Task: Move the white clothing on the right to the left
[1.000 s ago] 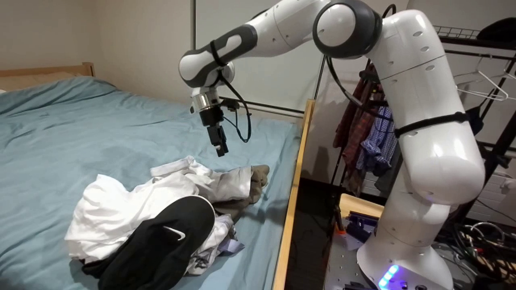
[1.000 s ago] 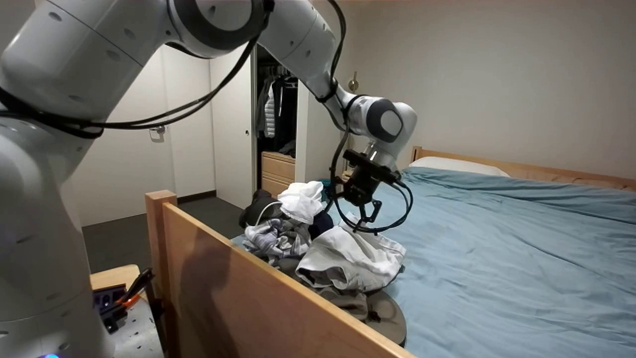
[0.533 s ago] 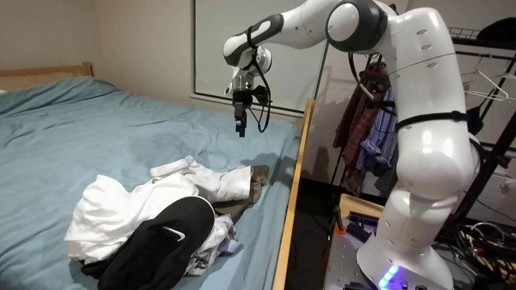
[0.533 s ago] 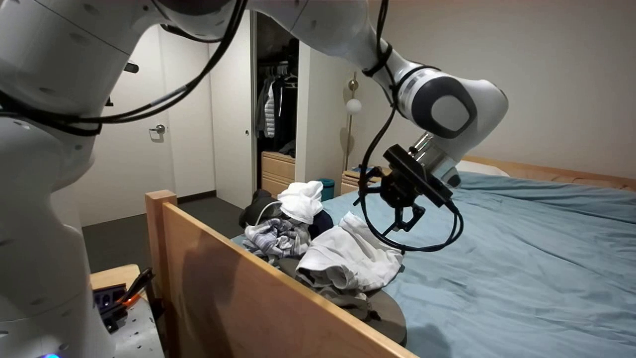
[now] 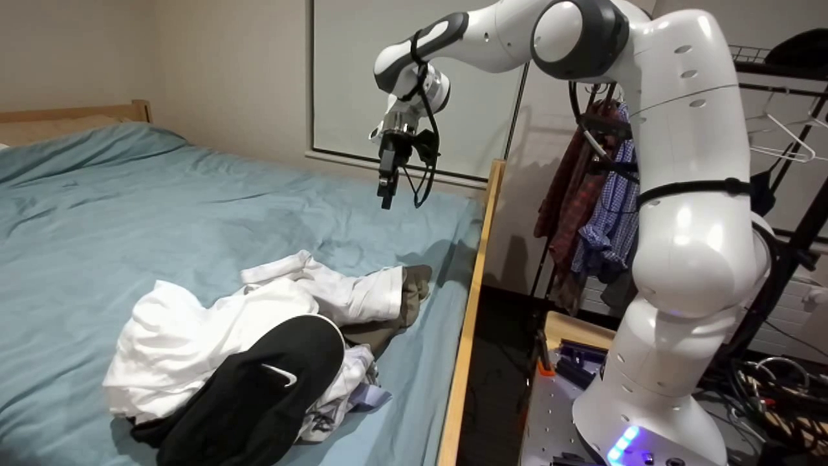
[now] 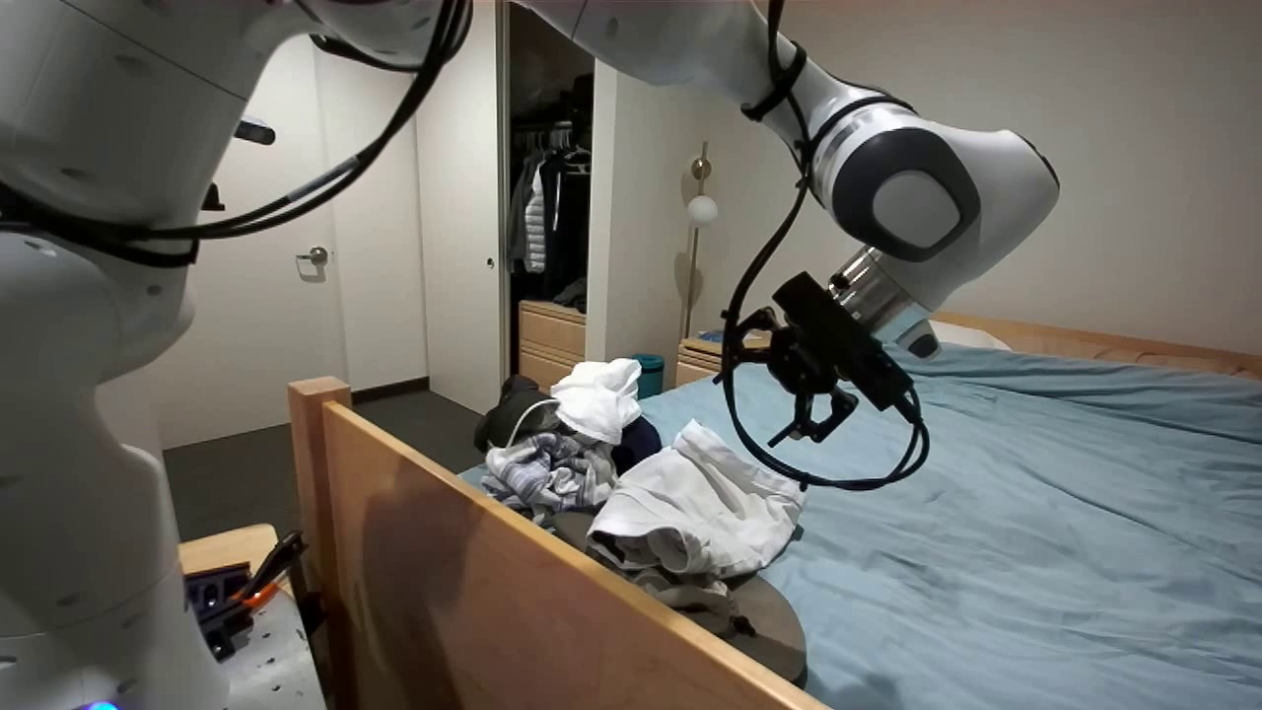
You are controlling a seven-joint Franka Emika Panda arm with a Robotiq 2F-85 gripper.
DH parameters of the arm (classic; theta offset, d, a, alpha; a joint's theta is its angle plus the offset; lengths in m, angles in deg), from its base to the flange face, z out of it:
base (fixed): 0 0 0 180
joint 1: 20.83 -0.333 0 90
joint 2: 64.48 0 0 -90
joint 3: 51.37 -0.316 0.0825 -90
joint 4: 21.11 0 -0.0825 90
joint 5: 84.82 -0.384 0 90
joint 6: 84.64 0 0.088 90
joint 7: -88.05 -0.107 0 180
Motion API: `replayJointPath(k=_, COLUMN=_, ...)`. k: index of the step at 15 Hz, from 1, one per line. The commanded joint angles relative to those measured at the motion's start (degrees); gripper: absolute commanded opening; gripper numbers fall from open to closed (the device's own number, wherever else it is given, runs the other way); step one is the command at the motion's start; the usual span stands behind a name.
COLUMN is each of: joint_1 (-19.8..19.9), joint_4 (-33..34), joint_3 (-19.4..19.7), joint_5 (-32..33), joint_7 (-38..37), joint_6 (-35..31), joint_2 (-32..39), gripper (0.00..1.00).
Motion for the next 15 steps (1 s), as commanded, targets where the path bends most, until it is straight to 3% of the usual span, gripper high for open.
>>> replayJointPath(k=1, joint_1=-1.1, joint_4=0.4, joint_3=1.5, joint_5=-0.5, joint_7=0.3, joint_6=0.5, joint_2=0.2, gripper=1.00)
replayJointPath(k=2, joint_1=-1.1, joint_4=0.4, joint_3=1.5, joint_5=-0.5, joint_7=0.3, joint_6=0.5, joint_2=0.2, gripper=1.00)
replayJointPath(k=10, joint_1=-8.9, joint_4=-14.7, joint_3=1.9, joint_5=0.1, joint_7=-5.9, joint_6=-30.2, joint_2=-9.0, gripper=1.00)
replayJointPath(k=14, joint_1=-12.6, joint_4=-17.6, joint_3=3.8, joint_5=7.5, joint_7=-19.7, joint_6=-33.6, joint_2=-9.8, gripper=1.00)
replayJointPath(k=15, joint_1=-10.6, joint_4=-14.4, joint_3=2.1, joint_5=4.6, joint_7=-14.3, joint_6=-31.6, joint_2=-7.8, gripper=1.00)
